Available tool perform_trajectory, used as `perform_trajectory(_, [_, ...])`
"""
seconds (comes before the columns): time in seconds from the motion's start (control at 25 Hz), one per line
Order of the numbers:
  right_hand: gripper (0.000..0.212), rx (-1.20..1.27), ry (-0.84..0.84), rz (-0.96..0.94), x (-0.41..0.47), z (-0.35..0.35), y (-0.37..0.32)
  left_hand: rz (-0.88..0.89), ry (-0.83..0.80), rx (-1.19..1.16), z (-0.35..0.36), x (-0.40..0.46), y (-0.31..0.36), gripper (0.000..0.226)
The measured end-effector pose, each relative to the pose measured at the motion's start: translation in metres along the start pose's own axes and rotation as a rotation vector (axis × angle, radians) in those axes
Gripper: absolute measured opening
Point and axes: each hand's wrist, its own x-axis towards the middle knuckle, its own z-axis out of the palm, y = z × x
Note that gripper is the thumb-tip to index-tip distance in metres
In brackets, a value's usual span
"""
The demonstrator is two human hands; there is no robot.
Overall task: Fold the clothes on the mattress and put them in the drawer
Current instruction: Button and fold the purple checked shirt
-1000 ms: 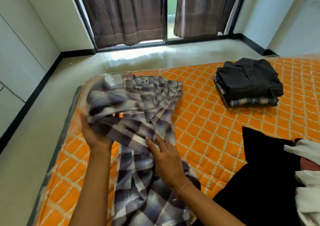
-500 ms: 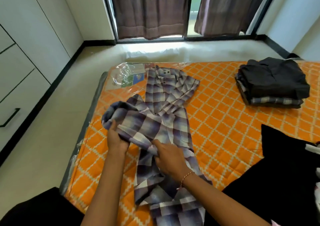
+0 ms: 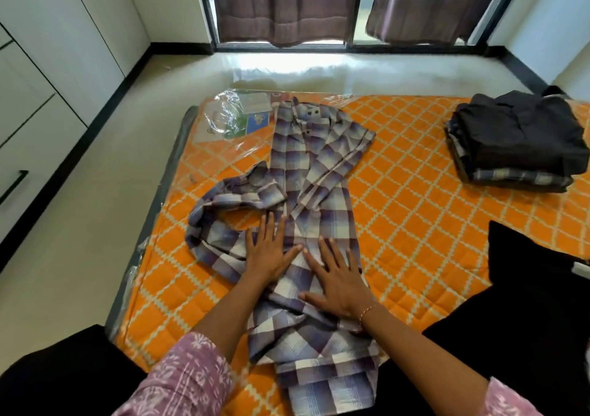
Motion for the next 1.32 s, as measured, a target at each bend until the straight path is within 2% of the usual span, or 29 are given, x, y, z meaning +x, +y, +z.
perform_trajectory(0.08, [0.089, 0.070, -0.034, -0.020, -0.004, 0.006, 0.002, -0.010, -0.009, -0.011, 0.007, -0.003, -0.005, 0.103])
perform_trajectory(0.12, [0.087, 0.143, -0.001, -0.011, -0.002, 0.005, 0.004, -0.007, 0.009, -0.025, 0.008, -0.003, -0.005, 0.105])
perform_trajectory(0.16, [0.078, 0.250, 0.100, 0.020, 0.003, -0.001, 0.008, 0.003, 0.052, -0.044, 0.006, 0.002, -0.002, 0.097])
perform_trajectory(0.24, [0.040, 0.508, 0.445, 0.163, 0.027, -0.023, 0.022, 0.033, 0.225, -0.060, -0.007, 0.022, 0.012, 0.069])
perform_trajectory(0.28, [0.028, 0.603, 0.550, 0.255, 0.047, -0.039, 0.034, 0.071, 0.318, -0.065, -0.016, 0.037, 0.023, 0.056])
perform_trajectory(0.32, [0.025, 0.654, 0.578, 0.332, 0.071, -0.057, 0.047, 0.122, 0.373, -0.076, -0.025, 0.055, 0.035, 0.047])
perform_trajectory(0.44, [0.028, 0.684, 0.515, 0.463, 0.136, -0.099, 0.086, 0.246, 0.363, -0.041, -0.047, 0.114, 0.064, 0.030])
perform_trajectory(0.6, [0.042, 0.788, 0.462, 0.840, 0.208, -0.126, 0.150, 0.161, 0.269, -0.049, -0.052, 0.176, 0.086, 0.022])
perform_trajectory(0.68, [0.040, 0.814, 0.402, 0.917, 0.229, -0.129, 0.171, 0.145, 0.273, -0.112, -0.047, 0.183, 0.090, 0.020])
perform_trajectory(0.84, [0.038, 0.686, 0.359, 0.925, 0.265, -0.132, 0.197, 0.103, 0.315, -0.239, -0.032, 0.197, 0.086, 0.026])
perform_trajectory(0.96, [0.044, 0.580, 0.350, 0.870, 0.277, -0.143, 0.204, 0.094, 0.309, -0.150, -0.027, 0.200, 0.092, 0.043])
perform_trajectory(1.08, [0.039, 0.883, 0.536, 0.740, 0.289, -0.175, 0.200, 0.025, 0.339, -0.267, -0.038, 0.201, 0.097, 0.055])
perform_trajectory(1.16, [0.034, 1.110, 0.625, 0.656, 0.303, -0.207, 0.189, -0.043, 0.429, -0.451, -0.056, 0.205, 0.094, 0.057])
perform_trajectory(1.2, [0.033, 1.123, 0.645, 0.615, 0.313, -0.219, 0.180, -0.085, 0.437, -0.604, -0.066, 0.208, 0.090, 0.052])
perform_trajectory(1.24, [0.033, 1.064, 0.657, 0.576, 0.323, -0.226, 0.168, -0.125, 0.397, -0.787, -0.076, 0.212, 0.084, 0.040])
perform_trajectory(1.32, [0.035, 0.878, 0.690, 0.531, 0.341, -0.221, 0.144, -0.194, 0.196, -1.179, -0.094, 0.222, 0.071, 0.011])
